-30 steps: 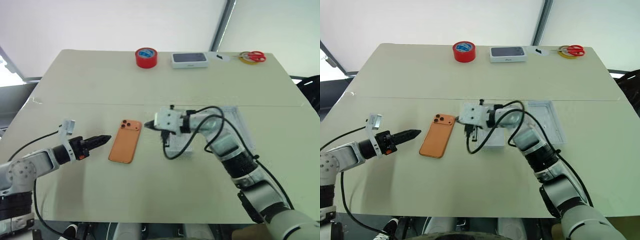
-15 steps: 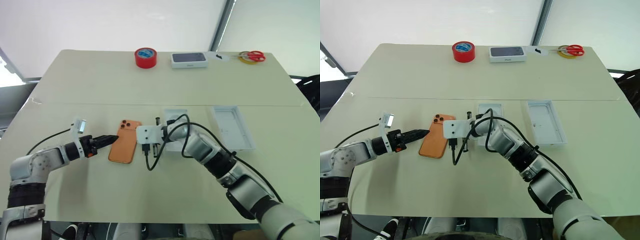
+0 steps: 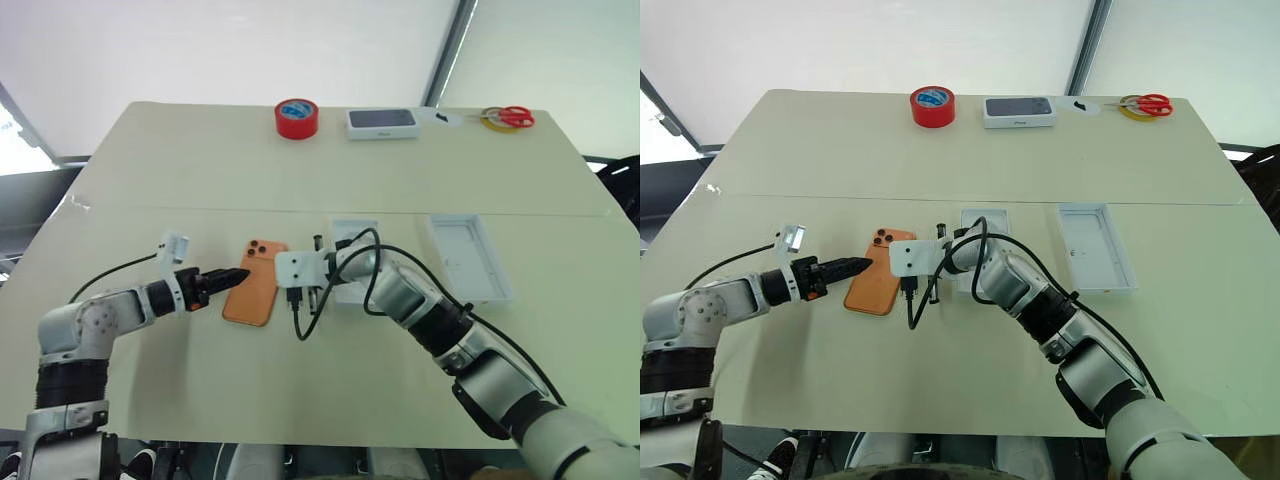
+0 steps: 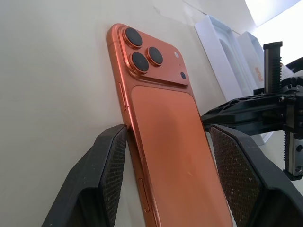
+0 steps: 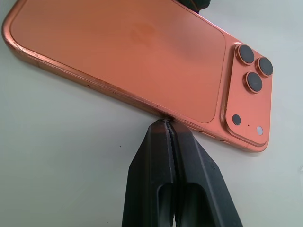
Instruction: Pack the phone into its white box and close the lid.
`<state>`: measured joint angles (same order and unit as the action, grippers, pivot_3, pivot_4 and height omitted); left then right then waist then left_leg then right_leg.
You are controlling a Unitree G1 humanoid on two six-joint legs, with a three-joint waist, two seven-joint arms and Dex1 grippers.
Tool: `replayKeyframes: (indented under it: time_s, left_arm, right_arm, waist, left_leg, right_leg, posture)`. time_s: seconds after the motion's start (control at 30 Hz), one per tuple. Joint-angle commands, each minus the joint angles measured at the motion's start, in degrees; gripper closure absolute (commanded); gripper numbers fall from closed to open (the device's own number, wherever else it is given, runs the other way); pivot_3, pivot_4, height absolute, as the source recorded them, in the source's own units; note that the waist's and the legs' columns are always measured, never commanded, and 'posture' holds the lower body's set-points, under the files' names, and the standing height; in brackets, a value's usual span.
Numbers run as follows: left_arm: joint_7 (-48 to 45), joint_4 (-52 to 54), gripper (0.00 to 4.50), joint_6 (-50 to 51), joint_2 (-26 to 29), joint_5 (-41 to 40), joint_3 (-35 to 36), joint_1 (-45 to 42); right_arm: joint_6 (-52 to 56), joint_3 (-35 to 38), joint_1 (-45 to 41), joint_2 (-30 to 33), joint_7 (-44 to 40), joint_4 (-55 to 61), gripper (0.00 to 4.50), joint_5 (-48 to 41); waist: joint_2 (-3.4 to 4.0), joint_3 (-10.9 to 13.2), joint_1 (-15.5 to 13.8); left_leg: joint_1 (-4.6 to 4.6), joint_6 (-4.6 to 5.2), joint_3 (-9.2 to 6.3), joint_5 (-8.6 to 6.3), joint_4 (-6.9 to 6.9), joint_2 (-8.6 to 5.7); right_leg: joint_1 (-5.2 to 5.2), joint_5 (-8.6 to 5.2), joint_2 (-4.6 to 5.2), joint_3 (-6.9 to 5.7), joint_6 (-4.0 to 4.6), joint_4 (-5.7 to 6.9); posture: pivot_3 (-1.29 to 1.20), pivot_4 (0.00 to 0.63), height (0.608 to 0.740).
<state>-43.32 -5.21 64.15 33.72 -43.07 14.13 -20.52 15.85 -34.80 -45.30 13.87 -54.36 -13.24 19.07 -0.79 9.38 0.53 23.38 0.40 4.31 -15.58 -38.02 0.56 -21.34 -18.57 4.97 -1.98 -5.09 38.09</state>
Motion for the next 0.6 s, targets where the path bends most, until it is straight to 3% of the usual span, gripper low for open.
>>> replayKeyframes:
  time_s: [0.03,0.2,0.37,0.6]
  left_arm:
    - [-1.0,3.7,1.59,4.1,-2.6,-1.6,-6.4,-1.0]
    - [2.2,2.9,1.59,5.2,-4.4,0.4,-5.8,-3.4]
    - [4.2,5.6,1.59,9.8,-8.0,-3.0,-2.8,-4.7]
    - [5.5,3.0,1.59,15.2,-11.1,-6.0,6.9,-5.4]
  right_arm:
    - [-0.5,-0.3,0.5,-1.0,0.9,-1.0,4.44,0.4]
    - [-1.0,0.1,0.0,-1.3,1.6,-2.1,4.44,0.7]
    - [-2.0,0.6,0.0,-1.2,1.6,-2.8,4.44,1.1]
    - [-3.1,0.9,0.4,-0.8,1.9,-3.4,4.44,2.4]
  waist:
    - [0.0,0.0,0.0]
    - [0.0,0.0,-0.1]
    - [-0.01,0.0,-0.1]
    - [-0.02,0.0,0.0]
  left_leg:
    - [0.0,0.0,0.0,0.0,0.0,-0.01]
    - [0.0,0.0,-0.04,0.0,0.0,-0.03]
    - [-0.06,0.0,-0.09,0.0,-0.01,-0.06]
    - [-0.03,0.01,-0.09,0.0,-0.01,-0.08]
  right_leg:
    - [0.01,0.0,0.01,0.0,0.0,0.0]
    - [0.01,0.0,0.01,-0.05,0.0,0.0]
    - [0.05,0.0,0.05,-0.08,0.0,0.0]
    - [0.11,0.0,0.05,-0.1,-0.01,0.01]
  posture:
    - [0.0,0.15,0.73]
    - [0.0,0.15,0.73]
    - [0.0,0.15,0.73]
    - [0.0,0.15,0.73]
